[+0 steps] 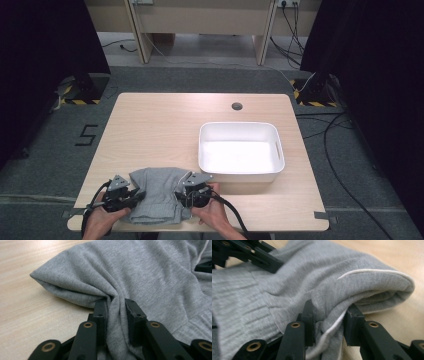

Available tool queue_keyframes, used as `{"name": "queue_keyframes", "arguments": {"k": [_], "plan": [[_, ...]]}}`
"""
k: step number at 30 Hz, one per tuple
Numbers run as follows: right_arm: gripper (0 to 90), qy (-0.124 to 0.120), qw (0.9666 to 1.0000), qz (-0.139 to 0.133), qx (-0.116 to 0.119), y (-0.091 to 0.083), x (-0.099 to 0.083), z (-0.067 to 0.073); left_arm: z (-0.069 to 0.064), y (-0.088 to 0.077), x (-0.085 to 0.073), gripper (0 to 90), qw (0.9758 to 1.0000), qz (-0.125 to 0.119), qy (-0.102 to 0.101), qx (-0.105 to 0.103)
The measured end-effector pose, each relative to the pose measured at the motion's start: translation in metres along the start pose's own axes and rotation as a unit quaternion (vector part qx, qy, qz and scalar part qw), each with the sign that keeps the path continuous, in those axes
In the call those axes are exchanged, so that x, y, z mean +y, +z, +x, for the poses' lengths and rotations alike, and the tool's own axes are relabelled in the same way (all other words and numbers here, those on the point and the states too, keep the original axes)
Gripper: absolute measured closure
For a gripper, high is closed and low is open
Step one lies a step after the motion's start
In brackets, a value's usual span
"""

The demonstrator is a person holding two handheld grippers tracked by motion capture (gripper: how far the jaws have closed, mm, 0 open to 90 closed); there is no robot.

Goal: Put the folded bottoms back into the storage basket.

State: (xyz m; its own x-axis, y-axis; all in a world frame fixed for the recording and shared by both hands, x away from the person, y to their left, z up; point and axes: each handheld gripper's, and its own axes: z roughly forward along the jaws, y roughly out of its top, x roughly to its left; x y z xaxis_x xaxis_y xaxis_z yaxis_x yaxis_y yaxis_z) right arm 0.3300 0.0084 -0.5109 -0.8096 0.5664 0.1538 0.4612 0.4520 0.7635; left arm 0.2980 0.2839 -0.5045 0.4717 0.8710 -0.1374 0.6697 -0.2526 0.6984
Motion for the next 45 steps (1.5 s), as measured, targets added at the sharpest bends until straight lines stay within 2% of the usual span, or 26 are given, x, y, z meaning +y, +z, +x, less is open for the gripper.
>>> {"name": "queue_keyframes", "arguments": {"k": [4, 11, 16, 19, 28, 33, 40, 45], "plan": [[69.4, -0.01, 0.9998, -0.019, 0.002, -0.009, 0.01, 0.003, -0.003, -0.011, 0.01, 73.1, 0.9998, -0.015, 0.012, -0.005], [70.2, -0.027, 0.9978, -0.06, 0.012, -0.032, 0.033, 0.011, -0.003, -0.037, 0.032, 73.1, 0.9992, -0.033, 0.016, -0.012], [70.4, -0.025, 0.9961, -0.083, 0.017, -0.049, 0.05, 0.007, -0.005, -0.049, 0.052, 73.0, 0.9984, -0.048, 0.021, -0.022], [70.3, -0.026, 0.9955, -0.09, 0.016, -0.06, 0.058, 0.003, -0.011, -0.054, 0.065, 73.0, 0.9978, -0.055, 0.031, -0.018], [70.4, -0.029, 0.9956, -0.089, 0.001, -0.086, 0.074, -0.017, -0.025, -0.048, 0.097, 72.9, 0.9966, -0.068, 0.039, -0.026], [70.4, -0.022, 0.9953, -0.094, -0.006, -0.102, 0.08, -0.03, -0.033, -0.047, 0.118, 72.9, 0.9952, -0.077, 0.044, -0.04], [70.4, -0.012, 0.9954, -0.093, -0.016, -0.121, 0.086, -0.049, -0.046, -0.038, 0.142, 73.0, 0.9942, -0.08, 0.055, -0.047], [70.4, -0.016, 0.9947, -0.096, -0.035, -0.134, 0.088, -0.059, -0.057, -0.032, 0.16, 73.0, 0.993, -0.081, 0.07, -0.05]]}}
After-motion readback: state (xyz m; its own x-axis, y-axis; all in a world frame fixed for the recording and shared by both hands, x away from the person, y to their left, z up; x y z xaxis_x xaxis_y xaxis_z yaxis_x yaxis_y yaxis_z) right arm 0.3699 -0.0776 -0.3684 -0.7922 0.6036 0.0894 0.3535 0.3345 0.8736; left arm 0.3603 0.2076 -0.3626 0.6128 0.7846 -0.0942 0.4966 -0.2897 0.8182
